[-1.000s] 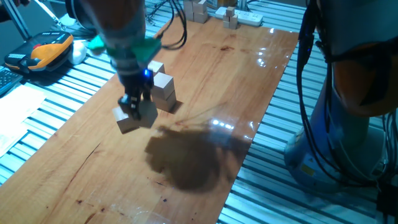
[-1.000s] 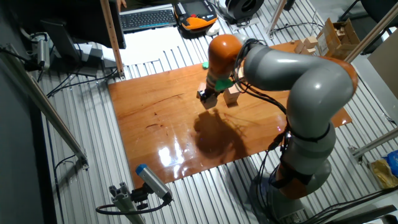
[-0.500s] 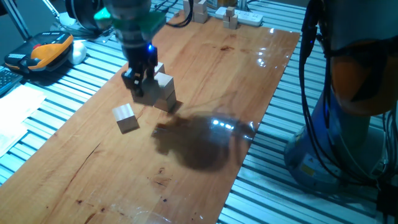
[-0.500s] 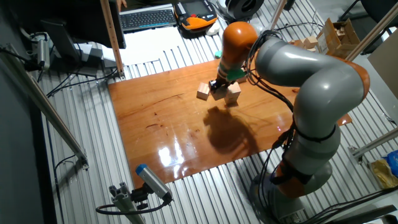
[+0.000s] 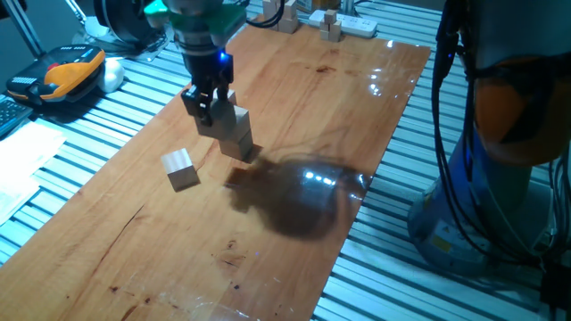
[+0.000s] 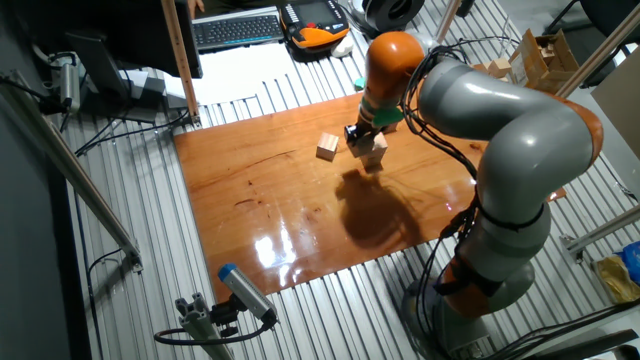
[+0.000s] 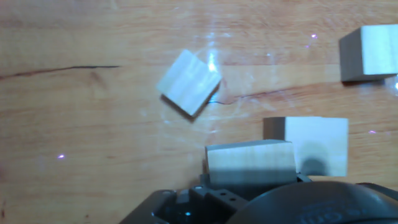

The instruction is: Stack the blocks in a vertical line of five

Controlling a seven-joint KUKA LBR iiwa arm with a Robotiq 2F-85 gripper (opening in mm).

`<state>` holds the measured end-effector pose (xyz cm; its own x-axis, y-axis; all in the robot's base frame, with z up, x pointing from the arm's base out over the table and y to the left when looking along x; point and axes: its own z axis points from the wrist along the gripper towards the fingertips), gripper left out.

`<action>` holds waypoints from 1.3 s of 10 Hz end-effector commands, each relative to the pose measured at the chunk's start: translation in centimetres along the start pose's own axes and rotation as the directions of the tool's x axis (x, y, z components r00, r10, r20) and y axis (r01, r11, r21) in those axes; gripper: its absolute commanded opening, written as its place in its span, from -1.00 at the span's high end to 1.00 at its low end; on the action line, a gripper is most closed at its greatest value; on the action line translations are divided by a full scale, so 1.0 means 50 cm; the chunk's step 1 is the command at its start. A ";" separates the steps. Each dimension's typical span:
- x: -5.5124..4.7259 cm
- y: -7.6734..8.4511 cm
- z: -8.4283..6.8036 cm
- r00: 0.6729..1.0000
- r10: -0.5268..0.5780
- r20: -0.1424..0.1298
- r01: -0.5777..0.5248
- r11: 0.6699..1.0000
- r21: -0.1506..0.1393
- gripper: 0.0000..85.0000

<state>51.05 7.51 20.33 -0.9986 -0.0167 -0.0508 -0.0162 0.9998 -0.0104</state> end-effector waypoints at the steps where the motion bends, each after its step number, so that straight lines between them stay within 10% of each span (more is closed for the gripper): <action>1: 0.000 -0.005 0.002 1.000 0.004 -0.008 -0.004 1.000 0.004 1.00; 13: 0.018 -0.087 0.024 0.999 0.036 -0.015 -0.036 0.999 -0.009 1.00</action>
<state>50.24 3.03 19.10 -0.9991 0.0188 -0.0371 0.0187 0.9998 0.0026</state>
